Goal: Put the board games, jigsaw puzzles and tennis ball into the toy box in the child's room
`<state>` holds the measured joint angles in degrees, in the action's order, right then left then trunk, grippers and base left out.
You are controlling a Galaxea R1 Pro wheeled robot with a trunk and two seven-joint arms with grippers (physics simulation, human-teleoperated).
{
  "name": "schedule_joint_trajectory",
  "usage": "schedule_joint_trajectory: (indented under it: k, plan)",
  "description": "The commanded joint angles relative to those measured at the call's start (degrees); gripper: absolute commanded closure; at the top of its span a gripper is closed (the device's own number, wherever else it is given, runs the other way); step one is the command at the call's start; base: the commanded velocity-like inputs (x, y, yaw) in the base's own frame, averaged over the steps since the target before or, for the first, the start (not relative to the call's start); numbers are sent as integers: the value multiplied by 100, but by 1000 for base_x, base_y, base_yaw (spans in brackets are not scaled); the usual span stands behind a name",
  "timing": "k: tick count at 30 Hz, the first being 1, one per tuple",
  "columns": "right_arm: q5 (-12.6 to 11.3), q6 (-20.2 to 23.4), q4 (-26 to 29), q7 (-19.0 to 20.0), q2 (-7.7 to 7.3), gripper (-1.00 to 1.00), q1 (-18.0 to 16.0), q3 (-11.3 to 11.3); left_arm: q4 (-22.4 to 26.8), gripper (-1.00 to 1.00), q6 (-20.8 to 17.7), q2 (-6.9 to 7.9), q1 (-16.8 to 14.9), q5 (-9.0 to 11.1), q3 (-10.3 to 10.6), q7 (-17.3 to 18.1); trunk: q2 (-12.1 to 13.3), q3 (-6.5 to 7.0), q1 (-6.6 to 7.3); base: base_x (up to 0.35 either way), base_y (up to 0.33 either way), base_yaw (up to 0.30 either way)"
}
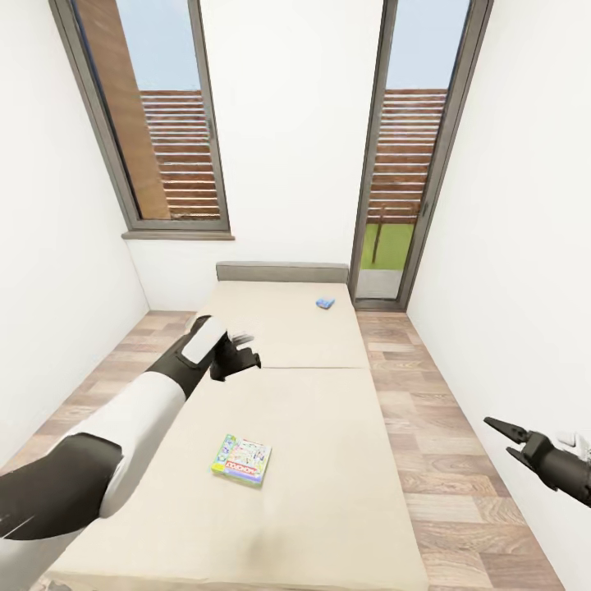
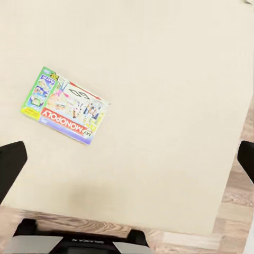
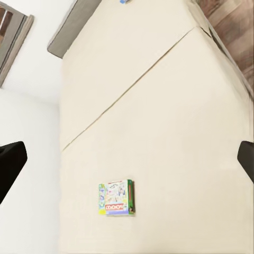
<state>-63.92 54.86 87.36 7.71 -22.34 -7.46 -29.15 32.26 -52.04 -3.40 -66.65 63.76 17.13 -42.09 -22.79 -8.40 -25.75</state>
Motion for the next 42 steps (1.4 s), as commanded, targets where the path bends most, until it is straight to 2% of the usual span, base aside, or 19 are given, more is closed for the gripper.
schedule_joint_trajectory:
  k: [1,4,5,9,10,11,16,17,19,20,25,31,42]
  plan:
    - [142,21,59,-19,0,-100,-9,41,-67,-100,78,-61,-48,-101,26,-54,-12,-13,-4,0,0,0]
    - [381,1,197,-311,1,-100,-34,233,-215,-100,248,-196,-126,-502,33,-26,-12,-13,-4,0,0,0]
    - [496,-9,253,-555,5,-100,-69,386,-281,-100,329,-250,-155,-716,37,7,-12,-13,-4,0,0,0]
    - [614,-8,311,-1094,7,-100,-191,744,-368,-100,546,-306,-186,-979,52,108,-12,-13,-4,0,0,0]
    - [631,-7,320,-1233,8,-100,-230,850,-381,-100,612,-314,-191,-1016,59,148,-12,-13,-4,0,0,0]
    - [668,-8,331,-1522,9,-100,-321,1075,-401,-100,746,-323,-197,-1069,72,239,-12,-13,-4,0,0,0]
    - [723,-17,345,-2365,12,-100,-560,1642,-427,-100,995,-332,-203,-1143,95,501,-12,-13,-4,0,0,0]
    - [732,-19,348,-2733,21,-100,-632,1833,-432,-100,1047,-330,-205,-1165,99,585,-12,-13,-4,0,0,0]
    - [738,-14,349,-3099,56,-100,-688,1999,-435,-100,1095,-326,-206,-1180,105,645,-12,-13,-4,0,0,0]
    - [742,-5,350,-3440,117,-100,-734,2125,-437,-100,1151,-322,-206,-1190,109,684,-12,-13,-4,0,0,0]
    - [744,42,351,-4008,294,-100,-826,2304,-439,-100,1340,-318,-207,-1201,123,742,-12,-13,-4,0,0,0]
    - [741,73,352,-4036,404,-100,-864,2421,-440,-100,1421,-314,-208,-1206,303,760,-12,-21,-4,0,0,0]
    - [740,104,352,-3760,427,-100,-884,2537,-440,-100,1569,-297,-202,-1208,566,764,-12,-109,-4,0,0,0]
